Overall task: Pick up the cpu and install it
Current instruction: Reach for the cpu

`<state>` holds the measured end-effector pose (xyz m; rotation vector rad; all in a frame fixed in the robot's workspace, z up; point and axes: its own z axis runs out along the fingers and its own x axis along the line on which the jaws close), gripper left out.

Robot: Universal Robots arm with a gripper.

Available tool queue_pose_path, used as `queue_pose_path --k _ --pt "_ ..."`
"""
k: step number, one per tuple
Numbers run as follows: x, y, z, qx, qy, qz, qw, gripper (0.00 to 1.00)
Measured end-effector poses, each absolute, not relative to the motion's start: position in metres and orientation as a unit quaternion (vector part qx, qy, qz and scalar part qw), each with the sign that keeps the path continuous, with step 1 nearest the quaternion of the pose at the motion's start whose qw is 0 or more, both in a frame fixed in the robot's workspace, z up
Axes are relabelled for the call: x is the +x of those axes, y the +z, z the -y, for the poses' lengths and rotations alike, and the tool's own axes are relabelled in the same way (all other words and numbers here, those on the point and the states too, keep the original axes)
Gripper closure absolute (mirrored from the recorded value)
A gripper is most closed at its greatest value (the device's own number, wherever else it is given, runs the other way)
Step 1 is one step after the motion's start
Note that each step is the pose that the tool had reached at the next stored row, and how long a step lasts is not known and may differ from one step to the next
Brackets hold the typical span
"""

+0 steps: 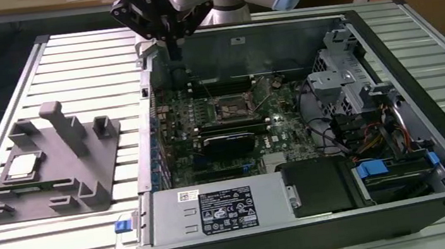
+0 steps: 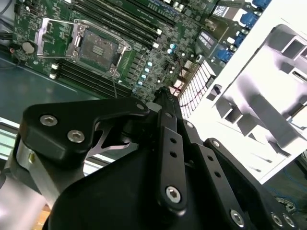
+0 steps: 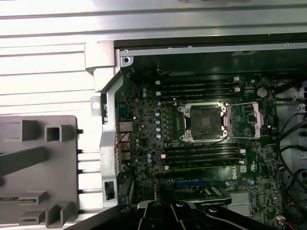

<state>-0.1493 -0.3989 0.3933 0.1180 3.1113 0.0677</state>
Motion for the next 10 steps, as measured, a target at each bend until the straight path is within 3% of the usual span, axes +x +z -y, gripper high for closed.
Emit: queue_pose_path --k 10 --pt "-0.165 0.393 0.399 0.038 0.022 -0.999 0.014 0.89"
